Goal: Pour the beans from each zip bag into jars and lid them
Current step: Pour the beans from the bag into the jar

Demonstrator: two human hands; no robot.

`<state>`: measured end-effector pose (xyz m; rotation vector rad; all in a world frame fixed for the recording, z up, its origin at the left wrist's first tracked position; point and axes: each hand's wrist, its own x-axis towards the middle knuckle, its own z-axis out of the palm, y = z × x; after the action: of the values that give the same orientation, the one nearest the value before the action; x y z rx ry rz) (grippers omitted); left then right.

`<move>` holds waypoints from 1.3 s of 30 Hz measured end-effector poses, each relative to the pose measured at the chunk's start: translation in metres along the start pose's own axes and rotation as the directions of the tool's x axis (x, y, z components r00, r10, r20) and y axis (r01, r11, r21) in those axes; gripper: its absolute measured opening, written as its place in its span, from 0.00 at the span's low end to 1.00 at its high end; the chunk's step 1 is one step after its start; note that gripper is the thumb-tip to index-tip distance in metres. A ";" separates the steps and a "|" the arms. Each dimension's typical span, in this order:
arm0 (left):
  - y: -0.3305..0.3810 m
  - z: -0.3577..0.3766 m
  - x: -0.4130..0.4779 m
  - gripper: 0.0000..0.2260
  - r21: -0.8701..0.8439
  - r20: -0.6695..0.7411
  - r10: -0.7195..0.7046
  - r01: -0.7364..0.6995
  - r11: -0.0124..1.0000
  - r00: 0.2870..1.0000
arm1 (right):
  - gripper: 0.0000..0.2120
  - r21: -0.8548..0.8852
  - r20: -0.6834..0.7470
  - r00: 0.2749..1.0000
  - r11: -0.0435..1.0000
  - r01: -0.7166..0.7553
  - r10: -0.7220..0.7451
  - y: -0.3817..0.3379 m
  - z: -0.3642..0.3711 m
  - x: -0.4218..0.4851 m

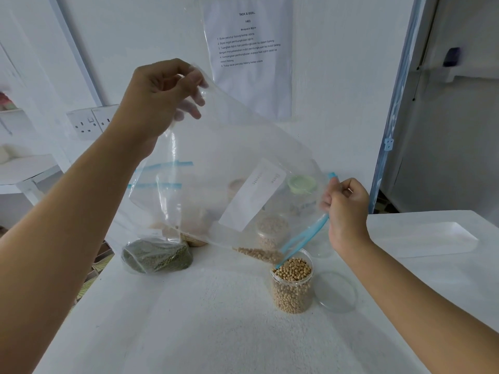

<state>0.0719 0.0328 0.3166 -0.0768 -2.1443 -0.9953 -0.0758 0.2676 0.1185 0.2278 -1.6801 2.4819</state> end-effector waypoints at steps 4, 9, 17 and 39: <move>0.003 0.010 -0.002 0.12 0.020 0.001 0.019 -0.019 1.000 1.000 | 0.19 0.007 -0.019 0.999 1.000 0.029 -0.029 0.007 -0.003 0.001; 0.011 0.022 -0.005 0.12 0.061 -0.025 0.065 -0.064 0.996 0.998 | 0.19 0.002 -0.051 0.998 1.000 0.031 -0.031 0.017 -0.008 -0.001; 0.014 0.031 -0.002 0.09 0.422 -0.006 0.222 -0.199 0.885 0.975 | 0.19 -0.030 -0.090 0.995 0.999 0.030 -0.032 0.024 -0.010 0.001; 0.023 0.039 0.007 0.13 0.482 0.083 0.327 -0.325 0.813 0.941 | 0.18 -0.023 -0.141 0.989 0.999 0.046 -0.049 0.024 -0.014 -0.001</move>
<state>0.0514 0.0736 0.3194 -0.1890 -2.2186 -0.2331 -0.0803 0.2721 0.0917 0.0856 -1.6227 2.3846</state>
